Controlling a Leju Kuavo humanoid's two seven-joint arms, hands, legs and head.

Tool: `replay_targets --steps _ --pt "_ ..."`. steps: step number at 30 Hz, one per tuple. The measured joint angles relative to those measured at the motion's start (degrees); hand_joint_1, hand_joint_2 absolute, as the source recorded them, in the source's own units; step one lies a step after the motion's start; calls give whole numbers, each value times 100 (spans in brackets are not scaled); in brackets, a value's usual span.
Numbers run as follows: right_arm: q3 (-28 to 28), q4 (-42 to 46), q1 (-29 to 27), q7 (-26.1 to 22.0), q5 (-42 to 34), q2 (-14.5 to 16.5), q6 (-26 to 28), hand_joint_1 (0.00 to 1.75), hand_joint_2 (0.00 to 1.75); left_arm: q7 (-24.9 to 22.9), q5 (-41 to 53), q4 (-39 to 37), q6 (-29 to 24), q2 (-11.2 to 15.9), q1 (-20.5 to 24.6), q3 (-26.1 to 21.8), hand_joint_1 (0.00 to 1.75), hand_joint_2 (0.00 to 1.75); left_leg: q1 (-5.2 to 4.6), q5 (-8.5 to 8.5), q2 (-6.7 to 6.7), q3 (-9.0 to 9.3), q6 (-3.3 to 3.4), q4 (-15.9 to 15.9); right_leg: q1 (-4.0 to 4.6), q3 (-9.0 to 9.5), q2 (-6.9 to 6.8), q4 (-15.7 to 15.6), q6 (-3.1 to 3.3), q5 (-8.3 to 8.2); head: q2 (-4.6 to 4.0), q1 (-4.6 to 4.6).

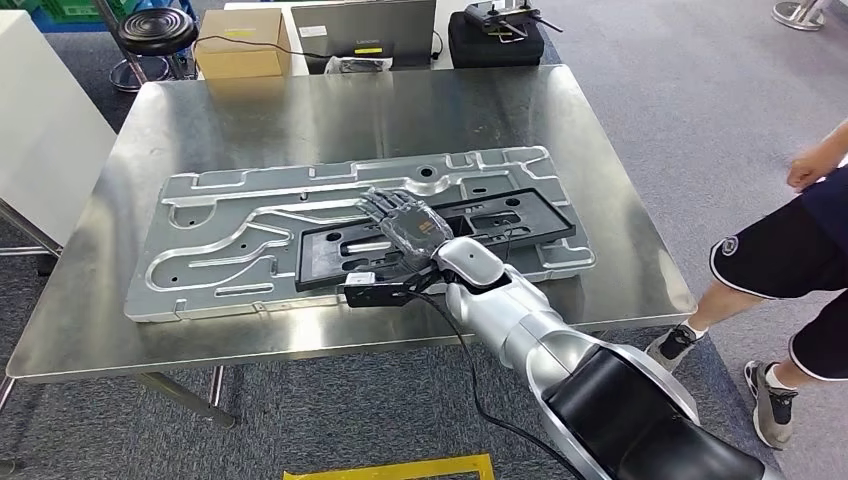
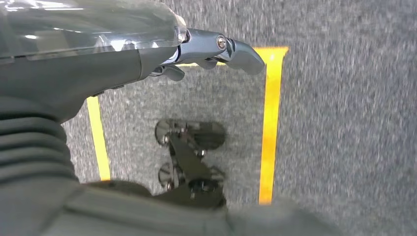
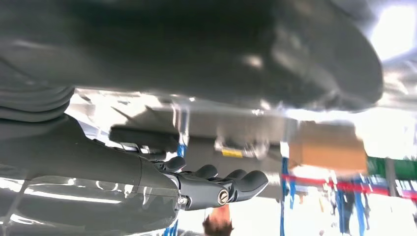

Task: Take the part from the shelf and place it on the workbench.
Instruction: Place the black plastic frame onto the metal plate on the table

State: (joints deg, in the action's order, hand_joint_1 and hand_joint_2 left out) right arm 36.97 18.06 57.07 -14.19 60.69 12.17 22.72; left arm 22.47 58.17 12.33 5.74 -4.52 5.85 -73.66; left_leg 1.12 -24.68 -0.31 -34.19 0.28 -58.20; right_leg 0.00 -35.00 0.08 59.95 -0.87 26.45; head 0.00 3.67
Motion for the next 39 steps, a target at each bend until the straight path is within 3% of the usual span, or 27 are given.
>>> replay_targets --steps 3,4,5,6,8,10,12,15,16,19,20,21,22,23,25,30,32,34,35,36,37,39 --pt "-191 56 58 -262 -225 -19 225 0 0 0 -17 0 -8 -1 10 0 0 0 2 17 2 -7 46 13 -26 -483 -2 1004 -64 492 0 -1" --pt "-267 81 60 -394 -330 -28 318 0 0 0 -19 0 -9 0 10 0 0 0 -2 16 1 -9 51 11 -29 -647 -3 1322 -69 590 0 -1" --pt "-356 119 53 -568 -467 -39 427 0 0 0 -21 0 -10 1 9 0 0 0 -4 15 -1 -8 53 9 -30 -732 -2 1467 -65 586 0 -2" --pt "-454 177 49 -770 -629 -50 536 0 0 0 -22 0 -11 2 8 0 0 0 -7 13 -5 -6 53 7 -28 -710 -2 1380 -49 471 0 -2" --pt "-684 345 75 -1193 -988 -67 731 0 0 1 -28 -1 -11 -3 8 0 0 0 -14 9 -12 1 46 4 -12 -397 0 672 22 60 0 -2" --pt "-920 568 119 -1525 -1327 -93 877 0 0 12 -55 -2 -9 -12 10 -1 0 0 -36 0 -14 -6 14 -4 22 -93 -3 -2 91 -191 0 -1" --pt "-1126 896 116 -1728 -1646 -171 955 0 0 41 -105 -3 5 -15 4 -4 0 0 -47 -3 -14 -12 -37 0 49 -26 -6 -172 122 -200 0 0" --pt "-1382 1555 44 -1811 -1956 -358 1016 0 0 86 -181 -3 56 -3 -21 -19 0 0 -52 -91 -6 -45 -118 -93 4 6 -17 -239 188 -232 0 0" --pt "-1461 1785 1 -1814 -2015 -429 1071 0 0 101 -217 -2 86 2 -30 -29 0 0 -51 -224 -1 -130 -139 -298 -14 21 -22 -266 212 -245 0 0" --pt "-1782 2826 -414 -1779 -2179 -813 1278 0 0 166 -375 -2 190 5 -54 -94 0 0 -33 -740 6 -619 -177 -1383 -6 41 -52 -272 241 -237 0 1" --pt "-1926 3275 -649 -1749 -2202 -984 1309 0 0 192 -422 -2 210 4 -67 -125 0 0 -30 -782 7 -720 -186 -1592 -3 49 -68 -269 236 -228 0 1" --pt "-2087 3733 -904 -1723 -2193 -1152 1306 0 0 216 -459 -2 225 4 -86 -155 0 0 -26 -707 8 -713 -192 -1573 -2 57 -83 -262 225 -216 0 1" --pt "-2259 4167 -1153 -1708 -2169 -1298 1286 0 0 240 -487 -2 232 4 -111 -178 0 0 -17 -531 9 -587 -193 -1314 -7 66 -89 -249 209 -199 0 1" --pt "-2430 4564 -1373 -1698 -2136 -1421 1257 0 0 258 -504 -2 237 5 -135 -197 0 0 -7 -327 10 -391 -190 -907 -12 70 -90 -225 188 -176 0 1" --pt "-2710 5155 -1671 -1706 -2070 -1566 1197 0 0 275 -520 -2 242 5 -155 -234 0 0 -12 -110 6 -61 -152 -237 -5 50 -62 -163 139 -139 0 1" --pt "-3008 5913 -1996 -1729 -1949 -1741 1167 0 0 278 -521 -2 248 -4 -123 -292 0 0 -31 -76 10 35 31 -30 -27 -3 -11 -71 -24 -79 0 -1" --pt "-3078 6086 -2060 -1737 -1939 -1806 1200 0 0 277 -526 -2 249 -12 -111 -300 0 0 -14 -47 18 43 91 4 -46 -199 -8 377 -80 201 0 -1" --pt "-3177 6294 -2294 -1739 -2028 -1933 1226 0 0 275 -559 -2 238 -12 -101 -319 0 0 -15 -43 2 40 118 7 -60 -535 -7 1117 -123 541 0 -1" --pt "-3258 6451 -2519 -1752 -2112 -2029 1215 0 0 274 -589 -2 229 -14 -105 -332 0 0 -16 -42 -18 43 122 5 -69 -647 -8 1363 -136 609 0 -1" --pt "-3354 6626 -2784 -1786 -2197 -2126 1186 0 0 274 -616 -2 219 -17 -117 -350 0 0 -16 -40 -41 45 123 1 -76 -664 -8 1404 -140 576 0 -2" --pt "-3463 6793 -3056 -1839 -2260 -2205 1151 0 0 274 -636 -2 211 -21 -133 -371 0 0 -16 -38 -62 48 120 -5 -80 -571 -8 1213 -133 446 0 -2" --pt "-3735 7135 -3581 -2014 -2299 -2285 1072 0 0 279 -655 -2 206 -34 -155 -414 0 0 -22 -39 -80 51 104 -12 -69 -172 -10 405 -92 90 0 -1"
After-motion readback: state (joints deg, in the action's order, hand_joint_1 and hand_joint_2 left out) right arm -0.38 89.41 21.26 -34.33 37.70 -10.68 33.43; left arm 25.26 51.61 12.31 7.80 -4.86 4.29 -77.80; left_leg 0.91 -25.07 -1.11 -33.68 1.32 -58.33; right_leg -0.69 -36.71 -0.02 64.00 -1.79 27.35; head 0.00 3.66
